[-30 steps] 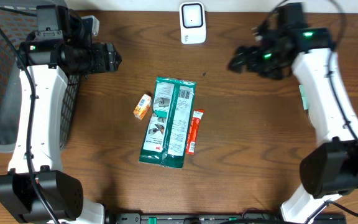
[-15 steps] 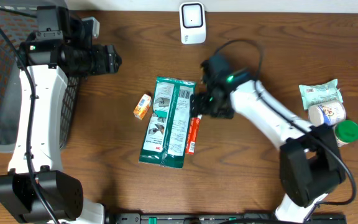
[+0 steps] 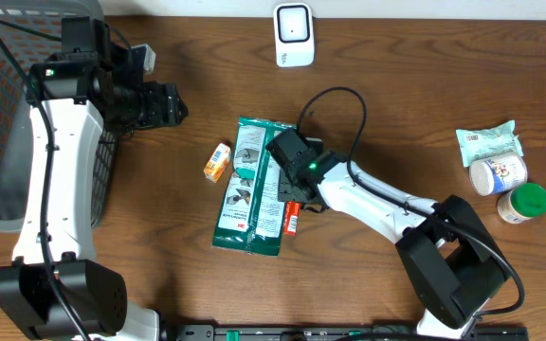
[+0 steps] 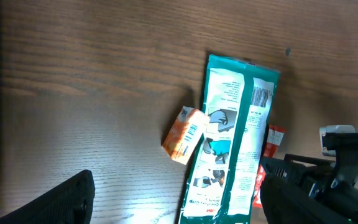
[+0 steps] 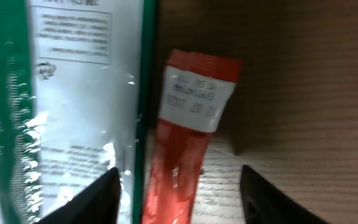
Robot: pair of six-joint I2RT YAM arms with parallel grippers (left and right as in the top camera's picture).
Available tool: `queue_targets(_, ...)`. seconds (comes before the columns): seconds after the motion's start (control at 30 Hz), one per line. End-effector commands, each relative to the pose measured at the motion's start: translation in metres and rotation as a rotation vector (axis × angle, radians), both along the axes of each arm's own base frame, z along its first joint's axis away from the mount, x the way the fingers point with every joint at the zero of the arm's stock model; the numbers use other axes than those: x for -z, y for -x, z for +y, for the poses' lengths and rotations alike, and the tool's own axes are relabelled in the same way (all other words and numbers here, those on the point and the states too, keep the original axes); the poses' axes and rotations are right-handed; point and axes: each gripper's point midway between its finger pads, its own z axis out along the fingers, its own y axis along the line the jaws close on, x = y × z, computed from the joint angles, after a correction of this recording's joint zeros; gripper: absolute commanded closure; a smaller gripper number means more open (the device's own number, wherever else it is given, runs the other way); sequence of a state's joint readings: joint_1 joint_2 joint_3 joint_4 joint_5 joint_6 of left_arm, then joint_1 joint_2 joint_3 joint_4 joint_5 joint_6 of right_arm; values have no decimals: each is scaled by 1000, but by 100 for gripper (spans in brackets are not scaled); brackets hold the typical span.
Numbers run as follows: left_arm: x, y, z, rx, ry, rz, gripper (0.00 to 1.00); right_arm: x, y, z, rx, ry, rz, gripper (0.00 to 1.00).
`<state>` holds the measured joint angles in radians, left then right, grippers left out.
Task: Scan the item barcode
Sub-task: 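Move the right gripper left and grasp the red stick sachet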
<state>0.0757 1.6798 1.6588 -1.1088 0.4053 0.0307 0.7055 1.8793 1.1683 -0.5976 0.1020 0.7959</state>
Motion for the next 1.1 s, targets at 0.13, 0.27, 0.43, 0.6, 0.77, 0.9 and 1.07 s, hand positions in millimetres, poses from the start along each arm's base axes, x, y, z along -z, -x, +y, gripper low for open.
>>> queue_targets(0.13, 1, 4, -18, 56, 2, 4, 19, 13, 3, -12, 74, 24, -6, 62)
queue_targets(0.27, 1, 6, -31, 92, 1, 4, 19, 14, 1, -17, 86, 31, -8, 72)
queue_targets(0.43, 1, 9, -48, 136, 1, 4, 19, 14, -6, -28, 118, 39, -10, 73)
queue_targets(0.6, 1, 11, -62, 174, 1, 1, 19, 14, -10, -35, 142, 31, 2, 72)
queue_targets(0.77, 1, 13, -71, 197, 1, -3, 19, 14, -13, -42, 162, 33, 6, 68)
queue_targets(0.9, 1, 15, -78, 218, 1, -2, 19, 15, -14, -44, 173, 18, 17, 68)
queue_targets(1.07, 1, 18, -87, 243, 0, -2, 19, 16, -12, -45, 240, -24, 55, 72)
